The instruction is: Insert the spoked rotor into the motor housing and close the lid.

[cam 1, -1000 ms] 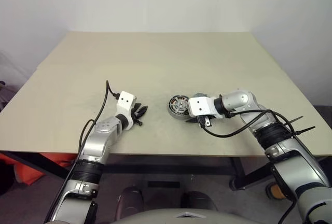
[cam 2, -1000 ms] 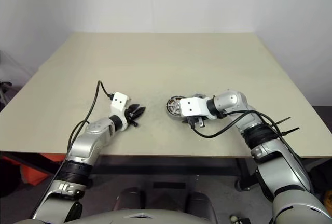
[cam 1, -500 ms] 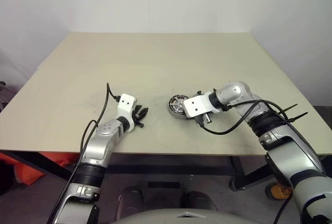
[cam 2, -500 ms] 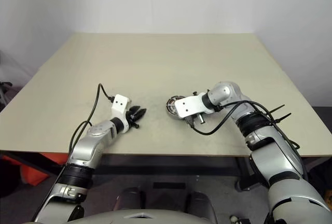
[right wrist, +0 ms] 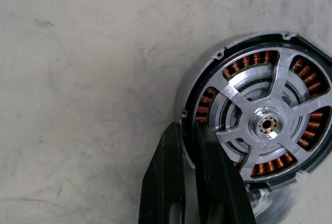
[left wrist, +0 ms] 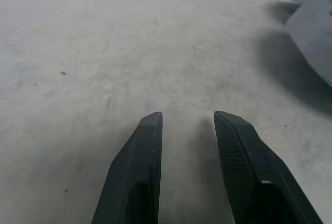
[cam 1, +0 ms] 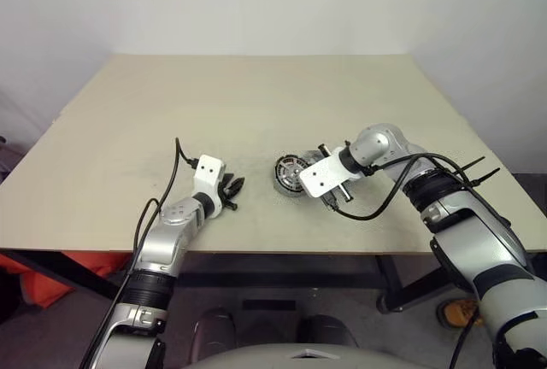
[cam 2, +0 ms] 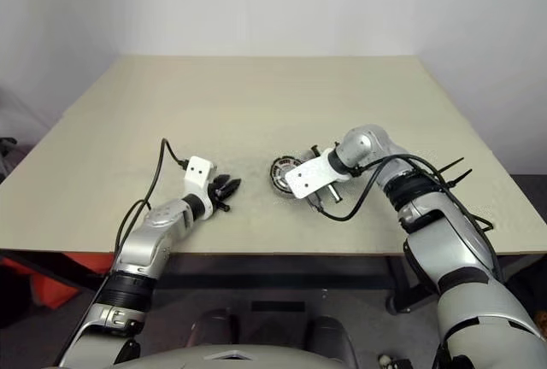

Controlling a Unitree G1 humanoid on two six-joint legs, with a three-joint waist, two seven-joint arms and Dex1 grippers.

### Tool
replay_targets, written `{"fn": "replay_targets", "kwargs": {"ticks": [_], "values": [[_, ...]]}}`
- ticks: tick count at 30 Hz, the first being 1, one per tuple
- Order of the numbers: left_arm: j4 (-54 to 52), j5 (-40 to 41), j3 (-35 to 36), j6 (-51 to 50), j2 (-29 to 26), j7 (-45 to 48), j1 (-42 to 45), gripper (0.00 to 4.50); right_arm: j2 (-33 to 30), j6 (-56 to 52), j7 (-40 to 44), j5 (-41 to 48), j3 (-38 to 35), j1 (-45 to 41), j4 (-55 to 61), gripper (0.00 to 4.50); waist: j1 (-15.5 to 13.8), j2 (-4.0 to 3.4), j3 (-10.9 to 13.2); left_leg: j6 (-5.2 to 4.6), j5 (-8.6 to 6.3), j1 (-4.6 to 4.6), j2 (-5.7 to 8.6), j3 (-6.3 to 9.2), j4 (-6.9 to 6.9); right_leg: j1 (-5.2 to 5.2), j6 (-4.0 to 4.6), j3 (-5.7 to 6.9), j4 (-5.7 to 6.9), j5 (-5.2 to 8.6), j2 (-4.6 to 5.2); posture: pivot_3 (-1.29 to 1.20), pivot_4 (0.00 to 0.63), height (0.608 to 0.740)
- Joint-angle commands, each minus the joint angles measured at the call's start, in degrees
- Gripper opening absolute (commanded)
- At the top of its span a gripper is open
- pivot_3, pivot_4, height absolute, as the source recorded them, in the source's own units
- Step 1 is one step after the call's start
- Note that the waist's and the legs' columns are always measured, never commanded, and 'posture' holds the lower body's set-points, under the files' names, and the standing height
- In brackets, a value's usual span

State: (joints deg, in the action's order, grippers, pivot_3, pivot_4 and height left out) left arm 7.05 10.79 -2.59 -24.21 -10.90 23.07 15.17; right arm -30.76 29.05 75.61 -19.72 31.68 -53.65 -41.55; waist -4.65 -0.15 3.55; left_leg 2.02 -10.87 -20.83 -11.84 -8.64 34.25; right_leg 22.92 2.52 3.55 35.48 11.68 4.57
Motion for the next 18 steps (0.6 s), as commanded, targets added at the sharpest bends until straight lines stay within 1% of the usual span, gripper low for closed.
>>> {"fn": "replay_targets", "kwargs": {"ticks": [1,6,14,18], "values": [[-1.4,0.1,0.6,1.3,0.0,-0.1,0.3,1.67,0.5,-0.2,0.0,-0.2,-0.4,-1.9,0.6,0.01,0.3,0.00,0.0,0.00,0.00,-0.01,0.00,0.01,0.00,0.01,0.00,0.00,0.00,0.00,-0.01,0.00,0.000,0.740],[-1.4,0.0,0.6,1.3,-0.1,-0.1,0.2,1.67,0.5,-1.3,-0.2,0.6,-1.8,-2.3,1.6,0.01,0.6,0.00,0.0,0.00,0.00,-0.08,0.00,0.01,0.00,0.04,0.05,0.00,0.00,-0.03,0.00,0.00,0.000,0.740],[-1.0,-0.3,0.2,1.5,0.6,-0.6,0.4,1.67,2.0,-6.6,-4.4,0.2,-3.6,-7.2,-2.3,0.01,0.7,-0.01,0.0,0.00,0.00,-0.19,0.00,0.01,0.00,0.21,0.08,0.00,0.05,-0.04,-0.01,0.00,0.000,0.740],[-0.5,-0.4,0.3,2.5,1.8,-1.4,0.1,1.67,2.3,-11.0,-3.2,2.2,-5.2,-7.2,-1.3,0.01,0.6,-0.01,0.0,-0.04,-0.02,-0.33,0.00,0.01,0.00,0.26,0.10,0.00,-0.02,-0.04,0.01,0.00,0.000,0.740]]}}
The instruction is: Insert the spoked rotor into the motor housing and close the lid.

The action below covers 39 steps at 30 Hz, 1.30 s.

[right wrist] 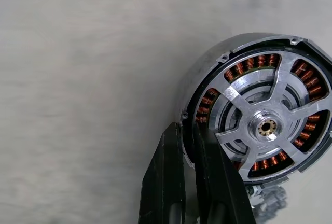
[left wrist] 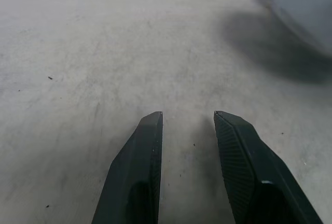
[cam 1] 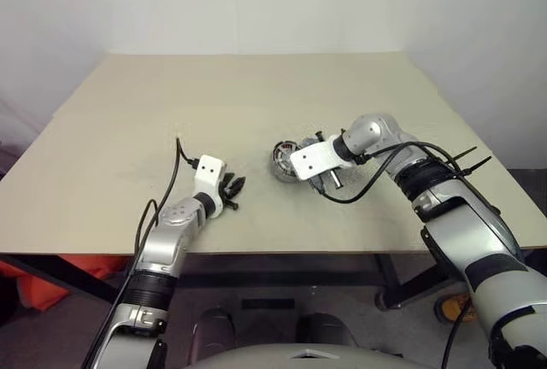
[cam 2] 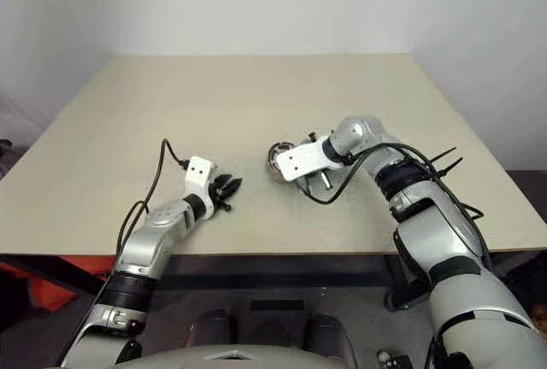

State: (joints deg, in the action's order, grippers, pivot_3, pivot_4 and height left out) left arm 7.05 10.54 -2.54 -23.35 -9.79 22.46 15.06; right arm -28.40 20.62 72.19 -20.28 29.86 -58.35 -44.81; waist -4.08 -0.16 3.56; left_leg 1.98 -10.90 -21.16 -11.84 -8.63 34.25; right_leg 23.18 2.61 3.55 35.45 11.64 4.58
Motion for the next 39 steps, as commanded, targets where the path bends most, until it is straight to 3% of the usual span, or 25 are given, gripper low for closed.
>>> {"fn": "replay_targets", "kwargs": {"ticks": [1,8,15,24,36,39], "values": [[-0.2,-0.2,0.3,1.9,1.0,-0.9,0.1,1.67,0.0,-4.0,0.9,3.4,-3.8,-2.3,2.6,0.01,0.0,0.00,0.0,-0.03,-0.02,-0.03,0.00,0.00,0.00,0.01,0.00,0.00,-0.03,0.00,0.00,0.00,0.000,0.740],[1.6,-0.5,0.1,3.9,3.3,-2.3,-0.1,1.67,0.5,-20.9,4.7,7.9,-7.0,-1.1,10.0,0.01,0.0,0.00,0.0,-0.07,-0.04,-0.07,-0.01,0.00,0.00,0.05,0.00,0.00,-0.03,0.00,0.01,0.00,0.000,0.740],[1.6,-0.5,0.5,4.4,3.5,-2.3,-0.6,1.67,2.7,-29.8,2.8,7.7,-6.3,-0.1,12.1,0.01,-0.2,-0.01,0.0,-0.06,-0.03,-0.05,0.00,0.00,0.00,0.04,0.00,0.00,-0.02,0.00,0.02,0.00,0.000,0.740],[-1.4,-0.3,2.3,3.4,1.4,-2.8,-2.7,1.67,10.3,-35.6,-0.8,7.8,-4.8,1.5,13.0,0.01,0.1,-0.01,0.0,-0.02,-0.02,0.04,-0.04,-0.01,-0.06,0.05,0.00,0.00,-0.02,0.00,-0.02,0.00,0.000,0.740],[-4.5,0.2,3.6,2.1,-0.7,-3.7,-4.0,1.67,13.5,-34.3,-3.0,7.1,-3.3,0.7,9.2,0.01,0.2,-0.03,0.0,0.03,0.00,0.06,-0.04,-0.01,-0.06,0.05,0.00,-0.01,-0.01,0.00,-0.03,0.00,0.000,0.740],[-4.9,0.1,3.6,1.9,-0.9,-3.7,-4.0,1.67,14.5,-33.0,-5.0,6.7,-3.5,0.1,6.6,0.97,0.2,-0.03,0.0,0.04,0.01,0.06,-0.04,-0.01,-0.06,0.05,0.00,-0.02,0.00,0.00,-0.02,0.00,0.000,0.740]]}}
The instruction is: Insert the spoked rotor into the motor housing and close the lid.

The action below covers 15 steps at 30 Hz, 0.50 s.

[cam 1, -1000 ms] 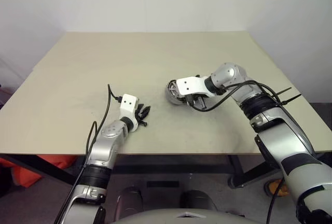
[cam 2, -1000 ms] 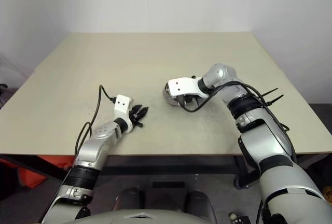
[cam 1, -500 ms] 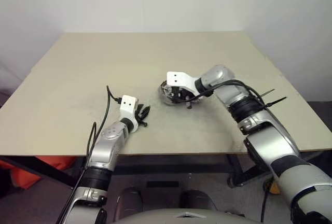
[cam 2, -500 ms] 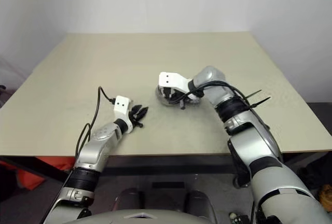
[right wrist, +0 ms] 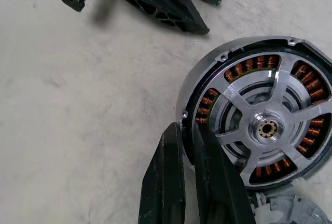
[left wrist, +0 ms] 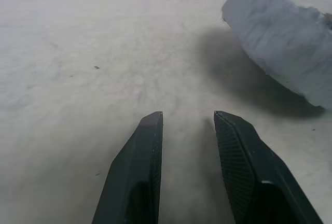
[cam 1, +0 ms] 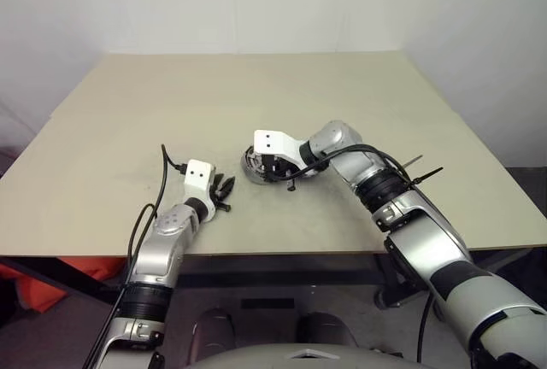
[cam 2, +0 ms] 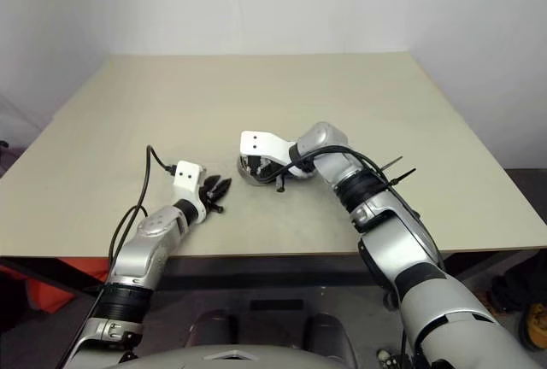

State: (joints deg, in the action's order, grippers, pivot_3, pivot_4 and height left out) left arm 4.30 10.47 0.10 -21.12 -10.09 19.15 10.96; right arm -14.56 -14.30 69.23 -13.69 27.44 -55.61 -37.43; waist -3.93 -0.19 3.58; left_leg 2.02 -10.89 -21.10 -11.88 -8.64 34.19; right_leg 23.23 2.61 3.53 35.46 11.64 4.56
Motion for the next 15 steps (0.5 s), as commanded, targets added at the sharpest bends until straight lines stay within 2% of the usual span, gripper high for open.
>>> {"fn": "replay_targets", "kwargs": {"ticks": [1,6,12,15], "values": [[-2.2,0.2,0.9,-0.4,-0.7,-0.3,0.1,1.67,0.9,2.4,-2.5,0.1,-1.0,-2.7,-1.3,1.30,0.0,0.00,0.0,0.00,0.00,0.00,0.00,0.00,0.00,0.00,0.00,0.00,0.00,0.00,0.00,0.00,0.000,0.740],[-2.0,0.3,1.2,-0.5,-1.4,0.0,0.1,1.67,0.4,2.7,-1.8,2.1,-2.7,-2.9,0.6,3.02,0.0,0.00,0.0,0.01,0.00,0.00,0.00,0.00,0.00,-0.01,0.00,0.00,0.00,0.00,0.00,0.00,0.000,0.740],[-2.5,0.3,0.7,-1.2,-1.7,0.4,0.6,1.67,-0.8,-3.9,-0.8,7.2,-7.5,-1.8,7.7,3.02,0.0,0.00,0.0,0.01,0.00,0.01,0.00,0.00,0.00,-0.02,0.00,-0.01,0.01,0.00,0.00,0.00,0.000,0.740],[-2.6,0.3,0.4,-1.4,-2.0,1.2,1.3,1.67,1.1,-14.0,-7.1,12.5,-15.3,-1.9,8.3,3.02,-0.1,0.00,0.0,0.02,0.01,0.03,0.00,0.01,0.00,-0.03,0.00,-0.01,0.02,0.00,-0.01,0.00,0.000,0.740]]}}
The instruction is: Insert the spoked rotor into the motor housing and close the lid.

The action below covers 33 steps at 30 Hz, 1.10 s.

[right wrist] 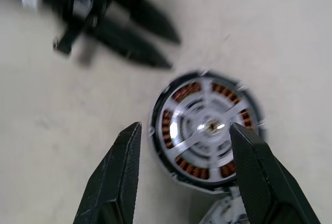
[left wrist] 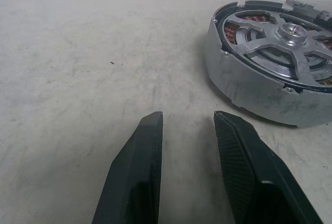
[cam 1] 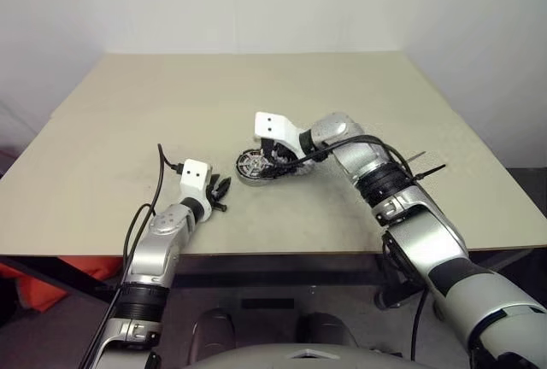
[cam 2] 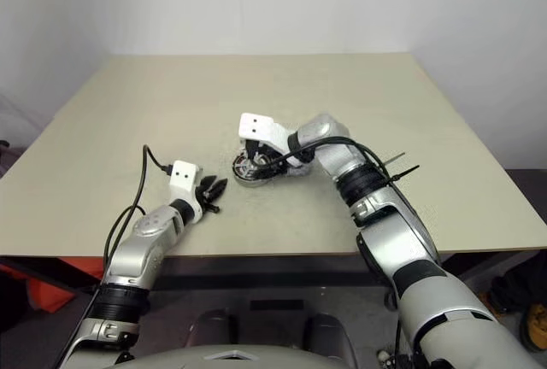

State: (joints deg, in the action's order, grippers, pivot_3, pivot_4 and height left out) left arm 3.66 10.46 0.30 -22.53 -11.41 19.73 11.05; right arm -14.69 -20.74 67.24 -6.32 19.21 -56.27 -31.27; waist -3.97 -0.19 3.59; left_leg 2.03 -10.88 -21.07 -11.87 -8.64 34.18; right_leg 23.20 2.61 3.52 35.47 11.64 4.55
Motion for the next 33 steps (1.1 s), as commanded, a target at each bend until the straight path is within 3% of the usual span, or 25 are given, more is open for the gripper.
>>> {"fn": "replay_targets", "kwargs": {"ticks": [1,12,17,22,28,33], "values": [[-2.0,0.4,0.2,0.0,-0.8,0.9,1.5,1.67,2.0,-10.7,-7.8,6.8,-9.9,-1.3,1.8,3.02,0.0,0.00,0.0,0.01,0.01,0.02,0.00,0.00,0.00,-0.01,0.00,0.00,0.00,0.00,0.00,0.00,0.000,0.740],[1.0,0.3,-0.3,0.0,-3.3,4.9,4.2,1.67,1.4,-49.6,-33.3,30.0,-49.3,4.0,6.6,3.02,-1.1,-0.01,0.0,0.18,0.11,0.05,0.05,0.01,-0.05,-0.05,0.00,-0.01,0.00,0.00,0.01,0.00,0.000,0.740],[3.5,0.1,-1.1,0.5,-3.8,6.9,6.1,1.67,2.1,-62.8,-41.1,34.3,-60.0,9.6,16.1,3.02,-1.5,-0.04,0.0,0.56,0.33,0.16,0.07,-0.01,-0.17,-0.04,-0.02,-0.03,0.01,0.00,-0.01,0.00,0.000,0.740],[5.4,-0.3,-1.7,1.1,-3.7,8.3,7.5,1.67,3.9,-70.8,-44.4,36.1,-65.2,14.1,23.1,3.02,-1.7,-0.04,0.0,0.98,0.60,0.49,0.11,-0.03,-0.71,-0.06,-0.32,-0.12,-0.01,0.17,-0.03,0.00,0.000,0.740],[6.4,-0.7,-2.5,1.4,-3.7,8.9,8.5,1.67,5.2,-71.8,-47.2,41.9,-63.7,20.1,26.3,3.02,-1.8,-0.08,0.0,1.25,0.78,0.76,0.10,-0.06,-1.13,-0.14,-0.40,-0.17,-0.13,0.23,-0.10,0.00,0.000,0.740],[5.7,-0.8,-2.5,1.1,-3.9,9.0,8.0,1.67,6.9,-71.8,-49.4,42.2,-64.3,19.9,24.6,3.02,-1.8,-0.09,0.0,1.25,0.78,0.77,0.10,-0.07,-1.14,-0.15,-0.40,-0.19,-0.16,0.23,-0.10,0.00,0.000,0.740]]}}
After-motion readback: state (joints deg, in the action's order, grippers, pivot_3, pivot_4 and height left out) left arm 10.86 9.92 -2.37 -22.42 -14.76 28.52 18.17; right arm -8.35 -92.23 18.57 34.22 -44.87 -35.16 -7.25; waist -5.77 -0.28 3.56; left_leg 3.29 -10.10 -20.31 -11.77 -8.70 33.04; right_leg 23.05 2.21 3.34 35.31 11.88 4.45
